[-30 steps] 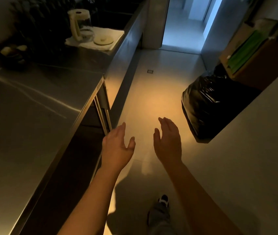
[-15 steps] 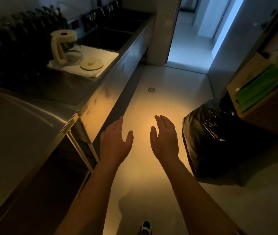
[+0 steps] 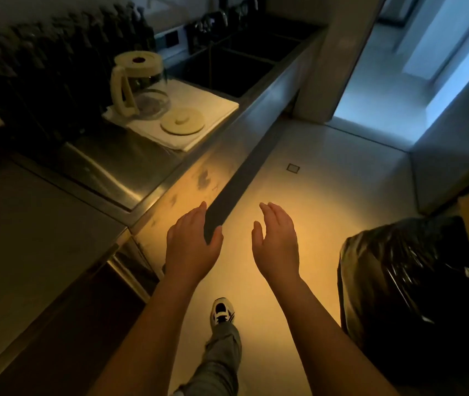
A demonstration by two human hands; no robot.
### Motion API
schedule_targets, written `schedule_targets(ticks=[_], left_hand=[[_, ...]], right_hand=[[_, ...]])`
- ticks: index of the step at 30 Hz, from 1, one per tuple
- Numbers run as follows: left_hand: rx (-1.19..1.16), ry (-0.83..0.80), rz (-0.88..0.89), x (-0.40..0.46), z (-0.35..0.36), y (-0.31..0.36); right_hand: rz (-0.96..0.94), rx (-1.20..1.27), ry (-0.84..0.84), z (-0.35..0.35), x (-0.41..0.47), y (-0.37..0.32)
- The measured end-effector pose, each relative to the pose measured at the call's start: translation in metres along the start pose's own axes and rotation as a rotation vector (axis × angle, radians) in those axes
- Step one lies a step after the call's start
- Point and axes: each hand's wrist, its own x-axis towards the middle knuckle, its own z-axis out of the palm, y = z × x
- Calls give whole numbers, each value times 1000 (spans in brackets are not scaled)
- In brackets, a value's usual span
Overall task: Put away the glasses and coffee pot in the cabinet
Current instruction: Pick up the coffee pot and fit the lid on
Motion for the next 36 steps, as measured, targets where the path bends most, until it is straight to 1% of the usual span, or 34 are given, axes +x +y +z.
schedule_targets(ticks=[5,10,12,15,19,27,36], left_hand=[[-42,60,-61,91,-5,-15],[-80,142,-96,203,-26,-26],[-86,185,-139,241,-34,-32],[-110,232,-203,286,-42,-41],[-135,247,-285,326,-41,-60],[-133,304,-410,369,-46,-84],[-125,535,-601,433,-61,-87]], right_hand=[[-111,31,-46,40,96,-24],[-225,46,-106,78,209,-65],[-274,52,-113,92,247,-83],[-295,50,-155,112,292,-103],[-318,20,-213,137,331,-113],[-406,33,-309,176,389,-134],[-564,145,-407,208,476,-160]])
